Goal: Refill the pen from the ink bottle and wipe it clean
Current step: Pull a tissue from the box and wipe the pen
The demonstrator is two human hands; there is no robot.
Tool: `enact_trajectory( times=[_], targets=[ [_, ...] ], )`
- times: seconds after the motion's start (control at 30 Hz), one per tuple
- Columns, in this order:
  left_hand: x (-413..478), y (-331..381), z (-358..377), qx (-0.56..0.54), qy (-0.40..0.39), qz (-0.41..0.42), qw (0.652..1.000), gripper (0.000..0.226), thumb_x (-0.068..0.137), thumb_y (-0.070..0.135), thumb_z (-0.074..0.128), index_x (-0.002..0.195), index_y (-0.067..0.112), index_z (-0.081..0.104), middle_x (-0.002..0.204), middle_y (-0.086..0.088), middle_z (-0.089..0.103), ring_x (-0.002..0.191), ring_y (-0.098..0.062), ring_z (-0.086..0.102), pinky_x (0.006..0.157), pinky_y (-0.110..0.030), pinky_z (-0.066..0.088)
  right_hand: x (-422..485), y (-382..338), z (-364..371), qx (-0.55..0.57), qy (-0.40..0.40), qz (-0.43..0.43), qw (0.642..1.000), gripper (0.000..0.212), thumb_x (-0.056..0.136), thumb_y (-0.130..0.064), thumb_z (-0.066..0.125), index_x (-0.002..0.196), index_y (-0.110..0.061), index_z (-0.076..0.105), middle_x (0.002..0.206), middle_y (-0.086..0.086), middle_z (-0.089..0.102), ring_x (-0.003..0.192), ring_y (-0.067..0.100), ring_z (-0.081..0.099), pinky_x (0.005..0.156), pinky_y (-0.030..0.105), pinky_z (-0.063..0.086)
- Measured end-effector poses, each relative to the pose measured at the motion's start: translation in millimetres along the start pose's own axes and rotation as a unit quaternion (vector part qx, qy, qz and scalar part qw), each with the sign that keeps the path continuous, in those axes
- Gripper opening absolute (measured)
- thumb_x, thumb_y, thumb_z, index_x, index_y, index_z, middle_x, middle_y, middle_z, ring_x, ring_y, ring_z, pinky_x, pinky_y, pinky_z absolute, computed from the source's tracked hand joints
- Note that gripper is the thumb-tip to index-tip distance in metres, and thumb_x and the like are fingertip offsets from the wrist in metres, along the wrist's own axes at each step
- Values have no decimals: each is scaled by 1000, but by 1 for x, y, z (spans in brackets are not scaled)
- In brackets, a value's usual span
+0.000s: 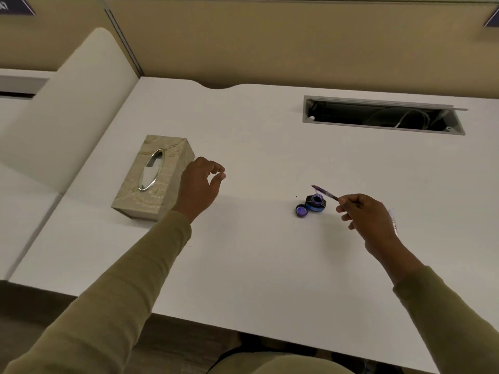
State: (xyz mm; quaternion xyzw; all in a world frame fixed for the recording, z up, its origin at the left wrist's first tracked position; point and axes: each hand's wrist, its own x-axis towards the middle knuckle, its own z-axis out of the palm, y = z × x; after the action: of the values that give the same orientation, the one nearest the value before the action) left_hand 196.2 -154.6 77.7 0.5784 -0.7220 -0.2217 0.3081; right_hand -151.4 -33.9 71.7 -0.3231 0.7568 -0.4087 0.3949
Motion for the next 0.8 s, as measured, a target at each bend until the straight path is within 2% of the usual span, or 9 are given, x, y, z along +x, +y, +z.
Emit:
enact_trajectory(
  times=[0.13, 0.27, 0.43, 0.6, 0.7, 0.8],
  targets=[
    [13, -38, -48, 83, 43, -10, 996, 18, 84, 24, 56, 88, 14, 70, 90, -6, 66, 87, -27, 59, 82, -47, 50, 2, 5, 7, 15, -3, 17, 1000, 13, 96, -20, 63, 102, -11, 69, 91, 9, 73, 74, 20, 60, 58, 29, 45],
    [25, -76, -98, 159, 66, -58, 983, 20, 85, 19, 51, 89, 15, 70, 95, -9, 66, 89, -33, 61, 82, -50, 50, 3, 12, 10, 15, -6, 19, 1000, 15, 97, -20, 62, 105, -9, 69, 93, 11, 73, 76, 24, 60, 61, 32, 45],
    [33, -106, -130, 261, -12, -68, 963, 21, 88, 14, 63, 106, 18, 73, 106, -13, 62, 100, -36, 60, 86, -46, 47, 0, 12, 15, 8, -4, 15, 1000, 14, 97, -20, 62, 103, -10, 69, 91, 11, 71, 73, 22, 60, 61, 32, 45],
    [37, -112, -134, 266, -79, -54, 959, 26, 87, 23, 69, 113, 25, 73, 110, -9, 57, 107, -31, 56, 89, -42, 39, -5, 8, 22, 11, 3, 10, 1000, 8, 97, -22, 63, 92, -19, 68, 89, 9, 71, 72, 20, 60, 61, 31, 45],
    [39, -112, -133, 255, -93, -41, 962, 26, 85, 27, 73, 111, 24, 74, 110, -7, 57, 107, -28, 55, 90, -42, 37, -6, 7, 26, 13, 5, 16, 1000, 8, 97, -21, 62, 97, -15, 68, 90, 10, 70, 72, 20, 59, 61, 31, 45],
    [41, -114, -132, 248, -82, -35, 965, 15, 84, 24, 74, 98, 19, 74, 107, -6, 58, 103, -28, 56, 90, -41, 36, -7, 7, 28, 10, 11, 21, 1000, 8, 97, -21, 62, 98, -16, 68, 90, 10, 71, 72, 19, 59, 60, 31, 45]
  ],
)
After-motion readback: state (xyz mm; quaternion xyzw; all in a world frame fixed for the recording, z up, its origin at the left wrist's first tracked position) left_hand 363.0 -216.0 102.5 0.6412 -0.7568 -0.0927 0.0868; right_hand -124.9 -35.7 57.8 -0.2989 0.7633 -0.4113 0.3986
